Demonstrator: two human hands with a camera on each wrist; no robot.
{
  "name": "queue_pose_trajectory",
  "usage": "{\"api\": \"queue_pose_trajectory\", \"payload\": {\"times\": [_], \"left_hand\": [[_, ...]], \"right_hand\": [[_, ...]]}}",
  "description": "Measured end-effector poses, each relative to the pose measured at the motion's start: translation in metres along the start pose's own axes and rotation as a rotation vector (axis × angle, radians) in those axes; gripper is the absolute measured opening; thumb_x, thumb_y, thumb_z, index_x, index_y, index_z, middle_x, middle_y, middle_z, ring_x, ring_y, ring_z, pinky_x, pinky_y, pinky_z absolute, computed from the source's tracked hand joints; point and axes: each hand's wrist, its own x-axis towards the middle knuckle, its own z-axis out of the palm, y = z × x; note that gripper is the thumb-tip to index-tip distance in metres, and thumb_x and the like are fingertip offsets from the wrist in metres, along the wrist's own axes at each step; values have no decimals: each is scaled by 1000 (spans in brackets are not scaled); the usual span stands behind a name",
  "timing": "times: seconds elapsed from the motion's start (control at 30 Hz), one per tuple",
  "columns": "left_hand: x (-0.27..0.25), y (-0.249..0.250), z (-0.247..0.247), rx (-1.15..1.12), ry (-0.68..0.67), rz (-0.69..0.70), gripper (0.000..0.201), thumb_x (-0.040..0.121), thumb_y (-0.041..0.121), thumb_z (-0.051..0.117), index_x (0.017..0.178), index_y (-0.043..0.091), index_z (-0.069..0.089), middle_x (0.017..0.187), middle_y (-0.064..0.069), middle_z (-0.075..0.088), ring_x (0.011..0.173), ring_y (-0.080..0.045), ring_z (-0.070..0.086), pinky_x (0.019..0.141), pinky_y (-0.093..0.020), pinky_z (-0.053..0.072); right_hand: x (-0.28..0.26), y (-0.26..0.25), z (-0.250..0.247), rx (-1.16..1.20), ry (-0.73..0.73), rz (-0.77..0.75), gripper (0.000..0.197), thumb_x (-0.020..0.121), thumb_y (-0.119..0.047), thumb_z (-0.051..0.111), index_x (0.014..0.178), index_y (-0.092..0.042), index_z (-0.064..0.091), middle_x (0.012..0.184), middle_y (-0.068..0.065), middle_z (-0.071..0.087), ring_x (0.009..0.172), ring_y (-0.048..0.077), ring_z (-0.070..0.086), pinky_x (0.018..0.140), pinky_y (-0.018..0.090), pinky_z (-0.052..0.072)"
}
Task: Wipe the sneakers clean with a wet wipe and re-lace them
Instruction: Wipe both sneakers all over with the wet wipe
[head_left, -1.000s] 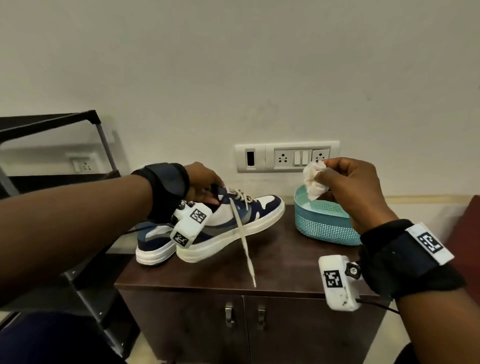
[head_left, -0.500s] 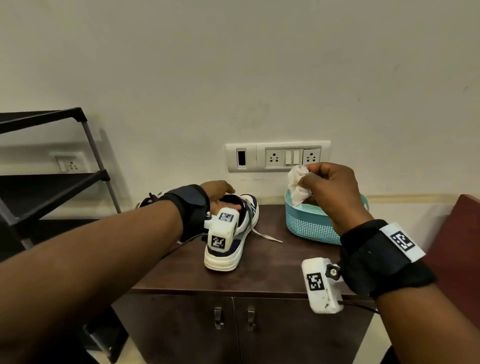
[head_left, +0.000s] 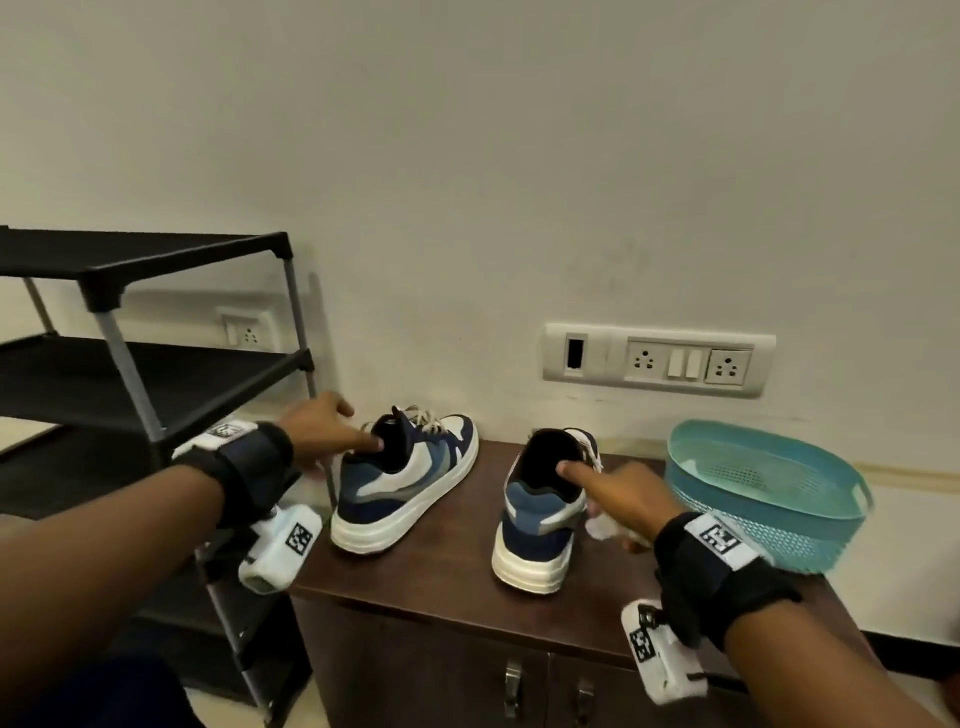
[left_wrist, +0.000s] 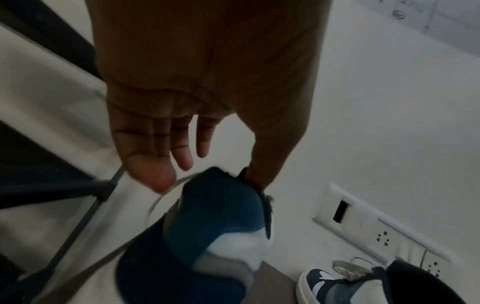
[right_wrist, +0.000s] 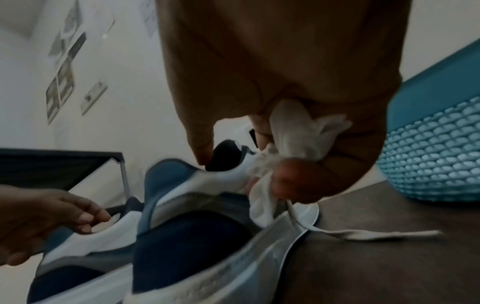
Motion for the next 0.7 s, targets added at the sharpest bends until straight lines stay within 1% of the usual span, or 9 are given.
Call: {"api": "queue_pose_trajectory", "payload": {"times": [0.1,0.17,0.27,0.33,0.4,0.47,0.5,0.6,0.7], "left_hand": [[11,-18,18,-96,-117,-35,43,83,33,80,105,-2,66,72,-14,60,55,-26,61,50,-35,57],[16,-20,26,-144,-150,-66,32,87,28,75,97,-1,66,66,-14,58,50,-27,58,47,-31,53],[23,-21,29,-136,-148,-83,22,91,18,65,82,-2,60,55,-15,56,39,-28,54,42,-28,48],[27,-22,20,-193,-128,-55,21,95,7,58,79,-6,61,49,-16,56,37,-28,56,43,-33,53],[30,-22,5,-352,-82,20,20,98,-1,51,88,-10,65,60,-18,62,47,-28,59,52,-40,59],[30,-20,-2,-433,-72,89,18,100,4,53,97,-6,67,81,-19,69,60,-27,64,50,-36,57],[27,-19,0,-400,-105,103,21,100,14,59,96,-5,68,86,-19,70,65,-29,68,48,-35,57],[23,-22,15,-290,-213,45,53,89,44,73,92,-8,67,87,-21,73,67,-38,74,50,-43,60],[22,-14,23,-218,-239,52,34,85,28,79,87,-4,68,79,-20,71,69,-37,73,57,-46,63]], "right_hand": [[11,-3,18,-247,23,-26,58,89,-59,60,104,-4,72,108,18,71,90,33,68,68,32,51],[12,-7,22,-295,51,-11,46,90,-48,58,98,-4,70,109,20,71,97,37,69,71,35,52],[10,-10,25,-322,74,-22,36,91,-39,55,90,-4,65,104,23,70,95,39,68,68,35,51],[7,-13,29,-351,115,-46,37,92,-37,53,89,-3,65,101,22,70,93,39,67,74,39,55],[3,-17,34,-341,149,-73,37,93,-40,51,81,-7,63,91,18,69,85,36,66,74,40,55],[0,-21,44,-324,165,-93,38,93,-40,50,67,-13,55,75,11,63,75,32,61,66,36,47],[-1,-23,49,-313,162,-95,39,92,-40,50,63,-15,51,69,8,59,70,31,58,63,34,45],[-2,-29,62,-286,135,-85,40,90,-42,50,60,-15,49,63,5,57,61,28,55,61,33,48],[0,-30,71,-302,123,-90,39,91,-41,50,60,-16,48,61,3,54,59,26,53,60,33,47]]}}
